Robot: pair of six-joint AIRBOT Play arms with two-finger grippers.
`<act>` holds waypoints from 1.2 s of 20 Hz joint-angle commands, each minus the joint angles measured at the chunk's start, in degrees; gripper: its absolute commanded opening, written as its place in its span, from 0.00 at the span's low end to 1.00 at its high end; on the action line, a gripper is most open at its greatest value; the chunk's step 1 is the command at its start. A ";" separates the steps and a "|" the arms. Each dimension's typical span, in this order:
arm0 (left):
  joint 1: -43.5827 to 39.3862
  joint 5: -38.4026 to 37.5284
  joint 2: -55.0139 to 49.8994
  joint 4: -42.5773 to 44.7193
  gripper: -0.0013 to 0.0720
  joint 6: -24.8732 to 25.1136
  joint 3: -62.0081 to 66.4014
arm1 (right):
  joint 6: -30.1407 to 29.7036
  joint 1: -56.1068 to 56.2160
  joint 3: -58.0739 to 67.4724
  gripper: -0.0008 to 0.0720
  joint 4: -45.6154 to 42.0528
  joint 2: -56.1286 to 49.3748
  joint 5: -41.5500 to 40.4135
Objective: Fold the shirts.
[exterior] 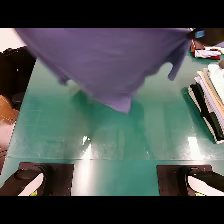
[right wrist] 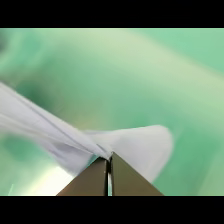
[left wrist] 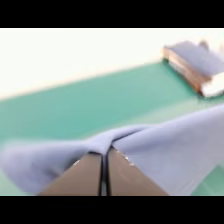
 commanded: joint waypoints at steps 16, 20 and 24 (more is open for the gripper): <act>-1.95 -11.98 -19.71 -1.07 0.05 0.13 -13.29 | 1.07 -7.17 -7.74 0.03 -0.81 -15.65 -2.32; -5.35 0.20 -34.07 -1.11 0.05 5.18 -21.00 | 1.07 -6.64 -8.31 0.03 -0.63 -27.28 -6.64; -5.40 14.23 -42.77 -1.90 0.05 5.22 -21.03 | 1.09 -6.21 -8.20 0.03 -0.63 -32.94 -9.88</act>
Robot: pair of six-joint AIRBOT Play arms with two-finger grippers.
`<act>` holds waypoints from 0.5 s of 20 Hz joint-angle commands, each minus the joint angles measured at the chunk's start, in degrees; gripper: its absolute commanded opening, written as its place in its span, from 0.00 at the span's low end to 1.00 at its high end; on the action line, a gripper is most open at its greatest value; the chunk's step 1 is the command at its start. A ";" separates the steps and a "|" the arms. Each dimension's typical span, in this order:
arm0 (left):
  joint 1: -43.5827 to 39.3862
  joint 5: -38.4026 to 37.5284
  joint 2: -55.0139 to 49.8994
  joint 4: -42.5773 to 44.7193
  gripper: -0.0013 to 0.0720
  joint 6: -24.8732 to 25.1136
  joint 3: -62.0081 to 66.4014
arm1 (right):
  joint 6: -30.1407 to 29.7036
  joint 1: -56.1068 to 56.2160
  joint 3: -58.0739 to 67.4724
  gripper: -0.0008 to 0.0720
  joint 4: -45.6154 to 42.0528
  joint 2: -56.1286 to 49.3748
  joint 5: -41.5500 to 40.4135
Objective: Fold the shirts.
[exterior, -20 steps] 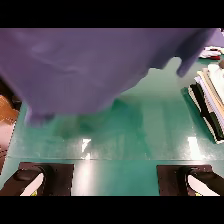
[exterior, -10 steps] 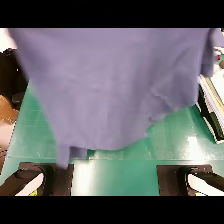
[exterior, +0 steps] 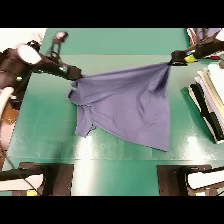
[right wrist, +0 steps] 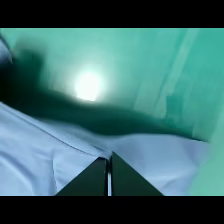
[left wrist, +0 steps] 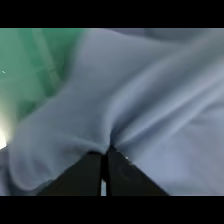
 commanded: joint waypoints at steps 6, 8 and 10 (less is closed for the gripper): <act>-0.13 8.74 -6.88 -0.83 0.77 0.76 -0.20 | 0.02 0.20 -0.13 0.26 0.79 -5.51 -5.11; 1.81 -0.09 -6.82 -0.76 0.77 -0.31 3.37 | 0.04 -0.28 -0.13 0.58 0.74 -4.42 -3.37; 5.05 -12.57 -6.19 -0.83 0.77 -0.28 6.78 | -0.11 -1.49 -0.20 0.58 0.66 -2.36 1.31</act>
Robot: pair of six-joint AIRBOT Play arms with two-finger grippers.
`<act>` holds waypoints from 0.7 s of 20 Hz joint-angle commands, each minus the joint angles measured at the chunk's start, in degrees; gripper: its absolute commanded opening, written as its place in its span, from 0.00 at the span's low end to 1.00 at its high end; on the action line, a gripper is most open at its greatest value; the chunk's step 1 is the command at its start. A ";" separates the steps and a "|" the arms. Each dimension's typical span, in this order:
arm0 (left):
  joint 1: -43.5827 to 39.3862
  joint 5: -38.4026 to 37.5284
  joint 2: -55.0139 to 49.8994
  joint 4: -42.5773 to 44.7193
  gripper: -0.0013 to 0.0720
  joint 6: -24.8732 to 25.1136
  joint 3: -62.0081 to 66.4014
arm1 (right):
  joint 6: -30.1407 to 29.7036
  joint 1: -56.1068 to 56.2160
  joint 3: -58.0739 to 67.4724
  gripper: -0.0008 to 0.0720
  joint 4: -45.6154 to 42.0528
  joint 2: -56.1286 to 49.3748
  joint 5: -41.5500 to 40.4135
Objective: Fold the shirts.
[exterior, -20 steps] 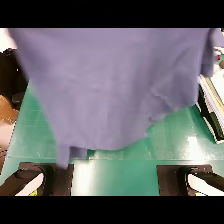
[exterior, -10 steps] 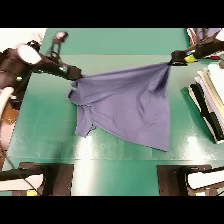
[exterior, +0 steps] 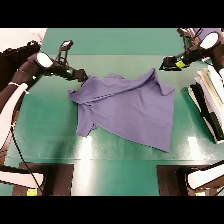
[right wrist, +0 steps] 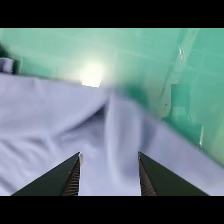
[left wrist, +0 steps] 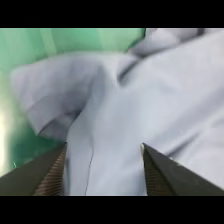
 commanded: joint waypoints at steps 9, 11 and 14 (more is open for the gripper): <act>7.32 -16.00 16.96 -5.07 0.77 0.35 -29.90 | -2.67 -10.54 -26.34 0.58 0.20 22.32 11.13; 5.97 -13.60 17.90 -8.52 0.77 1.81 -36.52 | -2.67 -12.22 -34.86 0.58 0.20 27.30 9.86; 1.49 -8.98 17.88 -8.79 0.77 1.79 -41.03 | -2.64 -14.34 -44.63 0.58 0.20 33.57 9.22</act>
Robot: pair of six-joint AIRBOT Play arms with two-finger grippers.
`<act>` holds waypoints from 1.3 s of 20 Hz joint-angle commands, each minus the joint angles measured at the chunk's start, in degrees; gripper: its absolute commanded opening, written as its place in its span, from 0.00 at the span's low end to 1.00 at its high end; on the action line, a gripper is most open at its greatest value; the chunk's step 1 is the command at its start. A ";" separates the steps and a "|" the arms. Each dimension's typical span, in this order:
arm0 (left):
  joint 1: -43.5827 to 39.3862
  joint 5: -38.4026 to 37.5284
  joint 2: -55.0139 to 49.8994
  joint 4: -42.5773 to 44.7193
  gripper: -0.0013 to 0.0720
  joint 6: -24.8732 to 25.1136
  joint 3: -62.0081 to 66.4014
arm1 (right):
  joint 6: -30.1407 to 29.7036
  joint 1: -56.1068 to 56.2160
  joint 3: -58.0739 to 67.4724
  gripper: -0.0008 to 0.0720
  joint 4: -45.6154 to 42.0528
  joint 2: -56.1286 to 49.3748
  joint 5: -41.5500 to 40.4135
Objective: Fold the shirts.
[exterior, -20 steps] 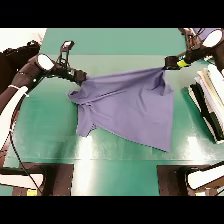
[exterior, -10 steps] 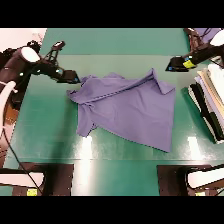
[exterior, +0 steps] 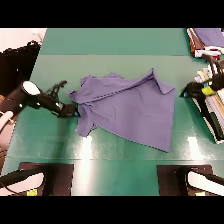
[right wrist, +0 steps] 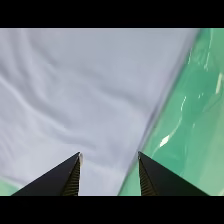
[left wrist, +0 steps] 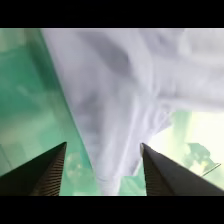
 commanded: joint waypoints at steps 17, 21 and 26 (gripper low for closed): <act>-6.12 6.03 1.38 -5.25 0.05 -0.39 -6.93 | 1.14 -6.62 -47.34 0.67 7.54 13.73 -6.23; -6.12 6.14 1.88 -5.20 0.05 -0.37 -6.93 | 1.27 -2.10 -47.41 0.55 7.54 13.73 -7.82; -6.12 6.80 6.67 -4.02 0.05 -0.72 -5.01 | 1.29 8.76 -44.22 0.03 7.56 13.79 -11.02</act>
